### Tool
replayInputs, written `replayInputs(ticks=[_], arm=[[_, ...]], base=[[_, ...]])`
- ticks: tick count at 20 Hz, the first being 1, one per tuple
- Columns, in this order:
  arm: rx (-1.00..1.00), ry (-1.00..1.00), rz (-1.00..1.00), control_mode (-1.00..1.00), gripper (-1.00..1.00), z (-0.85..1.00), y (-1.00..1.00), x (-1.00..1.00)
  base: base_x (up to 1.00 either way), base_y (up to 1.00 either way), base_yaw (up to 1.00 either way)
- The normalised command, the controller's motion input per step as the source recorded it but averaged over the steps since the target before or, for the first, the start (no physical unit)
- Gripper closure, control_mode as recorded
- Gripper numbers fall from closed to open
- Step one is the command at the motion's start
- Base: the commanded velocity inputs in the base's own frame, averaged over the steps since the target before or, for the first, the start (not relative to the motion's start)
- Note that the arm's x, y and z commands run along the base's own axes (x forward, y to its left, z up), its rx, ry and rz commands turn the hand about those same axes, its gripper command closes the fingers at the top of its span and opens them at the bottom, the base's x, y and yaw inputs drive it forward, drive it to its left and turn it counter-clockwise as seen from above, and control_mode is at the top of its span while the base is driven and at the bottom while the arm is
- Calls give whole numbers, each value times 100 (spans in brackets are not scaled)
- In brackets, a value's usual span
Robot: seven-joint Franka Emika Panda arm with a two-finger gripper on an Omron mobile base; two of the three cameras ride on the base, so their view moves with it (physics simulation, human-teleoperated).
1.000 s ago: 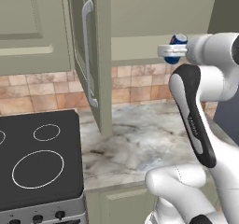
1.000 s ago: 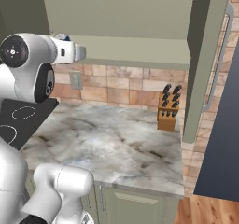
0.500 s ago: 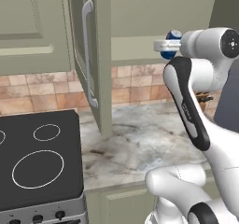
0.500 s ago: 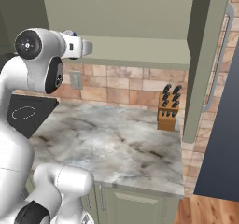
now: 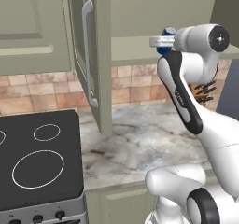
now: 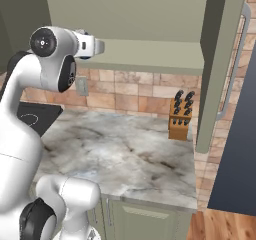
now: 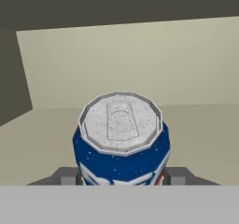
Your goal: Pick the can from the counter and place it in the open cabinet.
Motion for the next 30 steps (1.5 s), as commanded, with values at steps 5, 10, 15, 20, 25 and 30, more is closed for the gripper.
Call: replayInputs(ticks=[5,10,15,20,25,30], arm=[[0,0,0,-100,100,0,-2,37],[0,0,0,-100,100,0,-2,35],[0,3,0,-100,100,-10,0,25],[0,10,0,-100,100,-12,-2,20],[0,5,0,-100,100,-5,-6,22],[0,4,0,-100,100,-8,-2,23]], base=[[0,0,0],[0,0,0],[0,0,0],[0,0,0],[0,0,0],[0,0,0]])
